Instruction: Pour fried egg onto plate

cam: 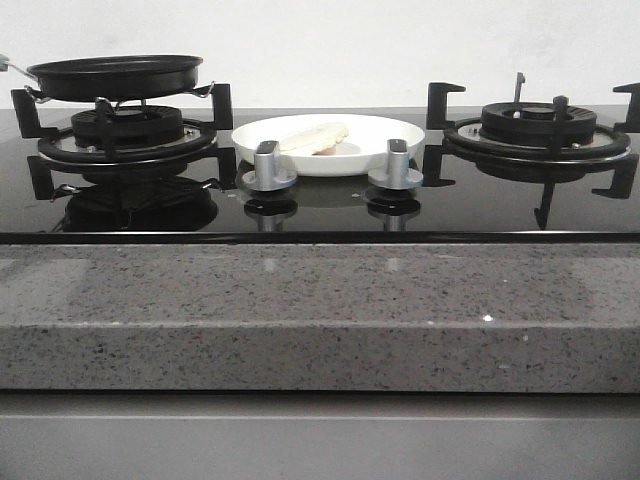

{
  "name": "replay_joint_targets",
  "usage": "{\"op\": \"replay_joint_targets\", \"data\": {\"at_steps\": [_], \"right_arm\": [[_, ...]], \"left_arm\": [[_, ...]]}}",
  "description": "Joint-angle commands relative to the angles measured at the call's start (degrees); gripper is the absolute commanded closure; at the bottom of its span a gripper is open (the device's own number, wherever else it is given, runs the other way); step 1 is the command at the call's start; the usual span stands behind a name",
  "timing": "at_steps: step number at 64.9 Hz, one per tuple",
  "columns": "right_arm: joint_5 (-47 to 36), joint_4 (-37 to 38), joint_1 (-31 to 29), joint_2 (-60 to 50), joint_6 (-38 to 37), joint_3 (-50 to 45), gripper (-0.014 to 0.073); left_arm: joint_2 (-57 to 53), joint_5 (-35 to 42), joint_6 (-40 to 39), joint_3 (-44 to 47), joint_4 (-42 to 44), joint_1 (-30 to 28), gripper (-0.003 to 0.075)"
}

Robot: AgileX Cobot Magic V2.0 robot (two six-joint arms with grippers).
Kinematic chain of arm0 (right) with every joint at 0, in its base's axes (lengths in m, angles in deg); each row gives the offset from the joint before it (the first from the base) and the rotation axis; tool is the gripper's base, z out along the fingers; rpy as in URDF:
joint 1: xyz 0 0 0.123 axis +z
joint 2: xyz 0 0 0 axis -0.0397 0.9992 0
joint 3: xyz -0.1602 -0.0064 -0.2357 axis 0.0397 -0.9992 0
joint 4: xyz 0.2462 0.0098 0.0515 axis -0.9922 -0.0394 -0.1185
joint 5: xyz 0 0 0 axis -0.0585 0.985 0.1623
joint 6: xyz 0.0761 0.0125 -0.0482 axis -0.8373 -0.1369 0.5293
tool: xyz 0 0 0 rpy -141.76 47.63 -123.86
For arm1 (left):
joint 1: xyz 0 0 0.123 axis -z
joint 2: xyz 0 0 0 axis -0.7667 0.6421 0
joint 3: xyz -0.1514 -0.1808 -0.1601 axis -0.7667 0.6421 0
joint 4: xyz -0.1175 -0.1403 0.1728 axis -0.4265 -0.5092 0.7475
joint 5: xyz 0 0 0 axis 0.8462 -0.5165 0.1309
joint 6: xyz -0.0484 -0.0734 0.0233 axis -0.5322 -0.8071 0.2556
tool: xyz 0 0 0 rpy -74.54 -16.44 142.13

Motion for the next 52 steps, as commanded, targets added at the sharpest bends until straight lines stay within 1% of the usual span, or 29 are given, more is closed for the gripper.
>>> {"op": "replay_joint_targets", "data": {"at_steps": [1, 18, 22, 28, 31, 52], "right_arm": [[-4.99, -0.21, 0.0, -1.17, 0.53, 0.27, 0.066], [-5.57, 0.39, -0.01, -1.17, -0.14, 0.27, 0.066], [-5.81, 3.73, -0.08, -1.17, -3.13, 0.27, 0.066], [-5.94, 10.52, -0.08, -1.17, -11.93, 0.22, 0.066], [-5.94, 12.09, -0.08, -1.17, -13.75, 0.22, 0.066], [-5.94, 11.91, -0.12, -1.17, -13.69, 0.22, 0.066]], "left_arm": [[-1.03, 4.79, -0.65, 0.32, -0.48, -0.09, 0.0739], [-1.03, 4.79, -0.65, 0.32, -0.48, -0.09, 0.0739], [-1.03, 4.79, -0.65, 0.32, -0.48, -0.09, 0.0739], [-1.03, 4.79, -0.65, 0.32, -0.48, -0.09, 0.0739], [-1.03, 4.79, -0.65, 0.32, -0.48, -0.09, 0.0739], [-1.03, 4.79, -0.65, 0.32, -0.48, -0.09, 0.0739]]}}
